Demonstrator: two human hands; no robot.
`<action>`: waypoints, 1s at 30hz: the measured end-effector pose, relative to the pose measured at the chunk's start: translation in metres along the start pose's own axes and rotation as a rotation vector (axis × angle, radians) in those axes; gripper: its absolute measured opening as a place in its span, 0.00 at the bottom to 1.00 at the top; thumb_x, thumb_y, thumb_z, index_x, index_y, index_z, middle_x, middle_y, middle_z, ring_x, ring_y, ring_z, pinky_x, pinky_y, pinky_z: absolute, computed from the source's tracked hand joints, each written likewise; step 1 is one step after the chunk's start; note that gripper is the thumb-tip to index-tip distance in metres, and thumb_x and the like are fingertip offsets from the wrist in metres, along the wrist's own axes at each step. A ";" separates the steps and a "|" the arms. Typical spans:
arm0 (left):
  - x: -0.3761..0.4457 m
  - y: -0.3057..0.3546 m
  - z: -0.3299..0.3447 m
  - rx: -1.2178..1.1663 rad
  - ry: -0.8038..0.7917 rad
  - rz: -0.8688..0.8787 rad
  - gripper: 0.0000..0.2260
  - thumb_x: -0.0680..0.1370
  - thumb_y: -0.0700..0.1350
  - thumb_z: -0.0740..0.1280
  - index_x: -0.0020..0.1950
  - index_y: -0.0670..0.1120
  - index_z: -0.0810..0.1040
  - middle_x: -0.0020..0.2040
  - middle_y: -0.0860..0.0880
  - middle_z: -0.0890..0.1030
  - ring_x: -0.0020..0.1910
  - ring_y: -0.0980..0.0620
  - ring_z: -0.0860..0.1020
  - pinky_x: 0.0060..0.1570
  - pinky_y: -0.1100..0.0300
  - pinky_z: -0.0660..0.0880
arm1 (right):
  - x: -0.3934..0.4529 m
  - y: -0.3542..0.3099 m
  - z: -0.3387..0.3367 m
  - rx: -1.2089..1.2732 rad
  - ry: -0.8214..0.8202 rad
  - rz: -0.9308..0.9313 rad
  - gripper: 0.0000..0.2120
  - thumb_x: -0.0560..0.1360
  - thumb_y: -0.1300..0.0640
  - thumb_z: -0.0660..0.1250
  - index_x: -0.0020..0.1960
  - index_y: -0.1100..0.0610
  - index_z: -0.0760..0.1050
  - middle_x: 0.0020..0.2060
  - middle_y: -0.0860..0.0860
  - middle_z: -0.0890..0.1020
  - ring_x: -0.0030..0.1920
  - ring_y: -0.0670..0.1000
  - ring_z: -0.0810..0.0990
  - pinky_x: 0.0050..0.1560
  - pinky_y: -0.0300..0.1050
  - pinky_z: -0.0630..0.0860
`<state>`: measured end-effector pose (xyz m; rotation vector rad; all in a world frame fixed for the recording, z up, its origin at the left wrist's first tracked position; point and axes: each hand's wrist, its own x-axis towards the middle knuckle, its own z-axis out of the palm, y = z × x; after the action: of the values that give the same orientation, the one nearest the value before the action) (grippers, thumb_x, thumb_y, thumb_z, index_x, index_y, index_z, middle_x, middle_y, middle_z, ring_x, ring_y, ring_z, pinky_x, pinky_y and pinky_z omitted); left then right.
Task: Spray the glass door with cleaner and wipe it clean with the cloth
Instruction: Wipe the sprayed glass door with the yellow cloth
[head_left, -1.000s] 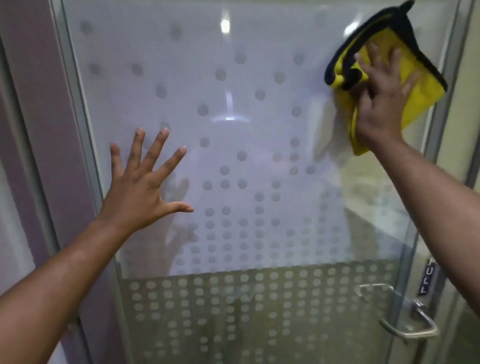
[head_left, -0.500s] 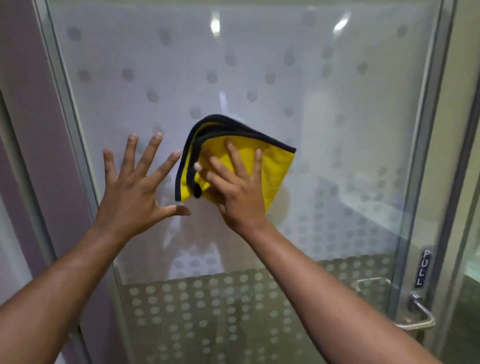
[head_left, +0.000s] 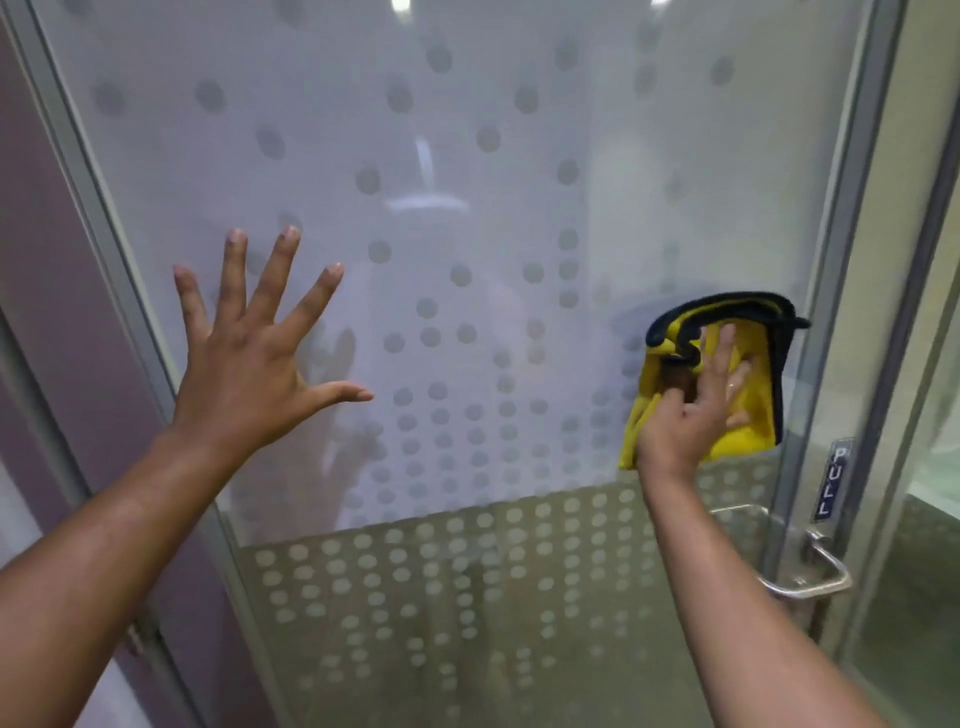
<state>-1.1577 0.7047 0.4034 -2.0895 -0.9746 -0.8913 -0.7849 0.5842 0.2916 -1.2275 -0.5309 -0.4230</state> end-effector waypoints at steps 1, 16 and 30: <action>-0.001 -0.001 0.001 0.001 0.004 0.005 0.55 0.65 0.82 0.57 0.88 0.59 0.51 0.89 0.50 0.41 0.87 0.36 0.39 0.76 0.19 0.42 | -0.019 -0.009 0.009 0.063 0.043 0.095 0.40 0.72 0.67 0.59 0.68 0.25 0.64 0.81 0.44 0.65 0.85 0.55 0.49 0.74 0.79 0.32; -0.002 -0.004 -0.003 -0.053 0.027 0.062 0.56 0.68 0.77 0.69 0.88 0.57 0.50 0.90 0.46 0.43 0.87 0.32 0.41 0.74 0.16 0.44 | -0.319 -0.096 0.087 -0.048 -0.699 -0.132 0.31 0.75 0.63 0.62 0.73 0.40 0.73 0.77 0.36 0.70 0.84 0.46 0.40 0.78 0.72 0.29; -0.029 0.020 -0.027 -0.623 0.088 0.139 0.37 0.78 0.69 0.68 0.81 0.50 0.69 0.84 0.43 0.64 0.84 0.37 0.63 0.78 0.28 0.58 | -0.259 -0.134 -0.052 1.152 -0.540 1.123 0.29 0.79 0.45 0.67 0.73 0.62 0.75 0.71 0.63 0.78 0.70 0.62 0.79 0.75 0.63 0.70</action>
<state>-1.1637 0.6633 0.3899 -2.5578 -0.5310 -1.3224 -1.0625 0.5015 0.2280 -0.3221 -0.3453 1.0815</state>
